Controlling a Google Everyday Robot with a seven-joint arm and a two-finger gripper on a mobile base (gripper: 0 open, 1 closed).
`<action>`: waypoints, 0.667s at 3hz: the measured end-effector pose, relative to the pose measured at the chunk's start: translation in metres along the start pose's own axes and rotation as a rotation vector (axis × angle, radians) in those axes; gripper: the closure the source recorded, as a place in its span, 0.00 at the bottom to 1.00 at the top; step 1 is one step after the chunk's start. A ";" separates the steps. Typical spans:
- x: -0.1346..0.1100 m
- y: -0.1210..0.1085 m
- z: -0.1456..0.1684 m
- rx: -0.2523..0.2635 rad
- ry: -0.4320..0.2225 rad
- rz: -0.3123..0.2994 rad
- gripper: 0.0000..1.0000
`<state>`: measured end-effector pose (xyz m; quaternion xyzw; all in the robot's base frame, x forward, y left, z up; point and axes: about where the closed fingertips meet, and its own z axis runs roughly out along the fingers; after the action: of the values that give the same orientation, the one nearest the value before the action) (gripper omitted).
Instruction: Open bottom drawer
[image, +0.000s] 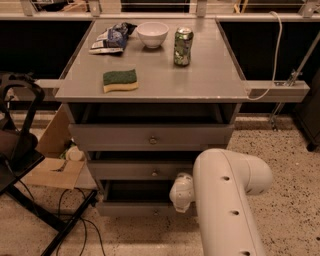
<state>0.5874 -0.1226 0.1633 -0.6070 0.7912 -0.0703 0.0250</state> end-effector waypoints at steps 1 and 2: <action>0.004 0.006 -0.001 -0.011 0.005 0.006 1.00; 0.005 0.011 -0.006 -0.023 0.004 0.017 1.00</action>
Offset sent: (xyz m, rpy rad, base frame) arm -0.3427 -0.2192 0.0684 -0.0138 0.4741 -0.2785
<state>0.5748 -0.1238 0.1678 -0.6001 0.7973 -0.0620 0.0172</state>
